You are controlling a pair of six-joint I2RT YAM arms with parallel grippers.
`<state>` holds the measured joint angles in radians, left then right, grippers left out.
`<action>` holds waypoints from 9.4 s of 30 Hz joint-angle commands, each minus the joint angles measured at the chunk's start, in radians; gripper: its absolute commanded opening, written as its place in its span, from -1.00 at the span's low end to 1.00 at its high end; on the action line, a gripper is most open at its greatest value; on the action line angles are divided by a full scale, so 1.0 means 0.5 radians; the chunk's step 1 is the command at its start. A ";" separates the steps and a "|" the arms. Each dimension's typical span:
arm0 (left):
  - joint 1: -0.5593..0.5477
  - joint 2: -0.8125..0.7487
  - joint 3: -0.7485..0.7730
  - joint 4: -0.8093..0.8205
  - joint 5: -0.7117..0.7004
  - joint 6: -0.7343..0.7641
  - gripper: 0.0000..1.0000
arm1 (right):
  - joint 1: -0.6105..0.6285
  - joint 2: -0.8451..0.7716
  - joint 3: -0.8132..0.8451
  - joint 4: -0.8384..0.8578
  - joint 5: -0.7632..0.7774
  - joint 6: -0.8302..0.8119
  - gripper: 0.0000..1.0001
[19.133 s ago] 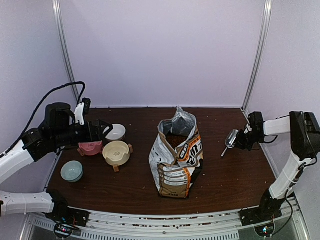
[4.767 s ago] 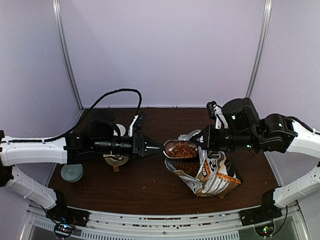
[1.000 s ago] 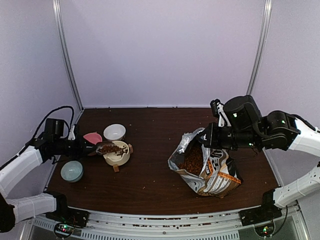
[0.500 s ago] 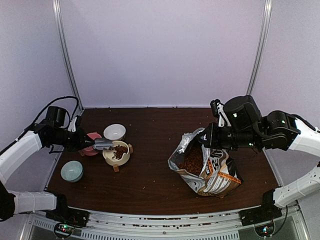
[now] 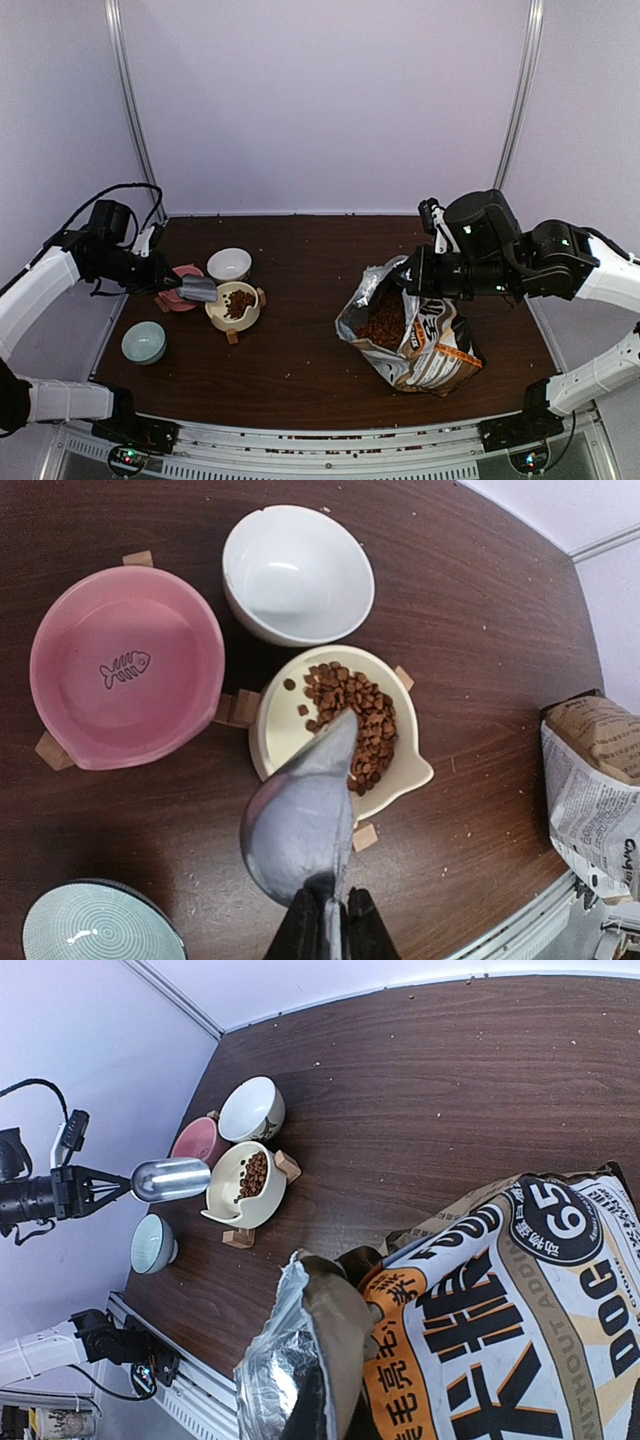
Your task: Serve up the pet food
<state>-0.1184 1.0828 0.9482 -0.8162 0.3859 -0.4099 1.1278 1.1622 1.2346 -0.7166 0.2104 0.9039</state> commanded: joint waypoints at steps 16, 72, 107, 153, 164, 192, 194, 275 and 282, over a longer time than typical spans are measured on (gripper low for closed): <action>-1.224 -0.072 0.480 0.350 0.422 -0.194 -1.00 | 0.052 0.158 0.103 0.088 -0.125 -0.091 -1.00; -2.324 1.325 0.492 1.623 -0.601 -0.724 -1.00 | 0.179 0.150 -0.092 0.315 -0.172 0.011 -1.00; -2.145 0.517 -0.467 2.599 -0.448 -1.799 -1.00 | 0.133 -0.122 -0.223 0.077 0.092 0.145 -1.00; -2.071 0.484 -0.605 2.922 -0.263 -2.044 -1.00 | 0.073 -0.230 -0.179 0.022 0.144 0.143 -1.00; -2.012 0.255 -0.730 2.803 -0.305 -2.088 -1.00 | 0.074 -0.257 -0.175 -0.041 0.197 0.140 -1.00; -1.120 -0.643 -0.883 1.919 -0.139 -2.012 -1.00 | 0.056 -0.251 -0.171 -0.076 0.185 0.173 -1.00; -0.981 -0.705 -0.935 1.875 -0.073 -2.010 -1.00 | 0.060 -0.239 -0.167 -0.069 0.178 0.174 -1.00; 0.212 -0.285 -0.301 0.320 0.140 -0.286 -1.00 | 0.049 -0.175 -0.150 -0.059 0.096 0.133 -1.00; 0.176 -0.180 -0.119 0.168 0.122 -0.117 -1.00 | 0.048 -0.161 -0.125 -0.084 0.096 0.110 -1.00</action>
<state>-0.0231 0.9733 0.8150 -0.6918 0.4671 -0.5522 1.1648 1.0863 1.1393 -0.7219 0.2169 0.9733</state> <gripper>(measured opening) 0.108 0.017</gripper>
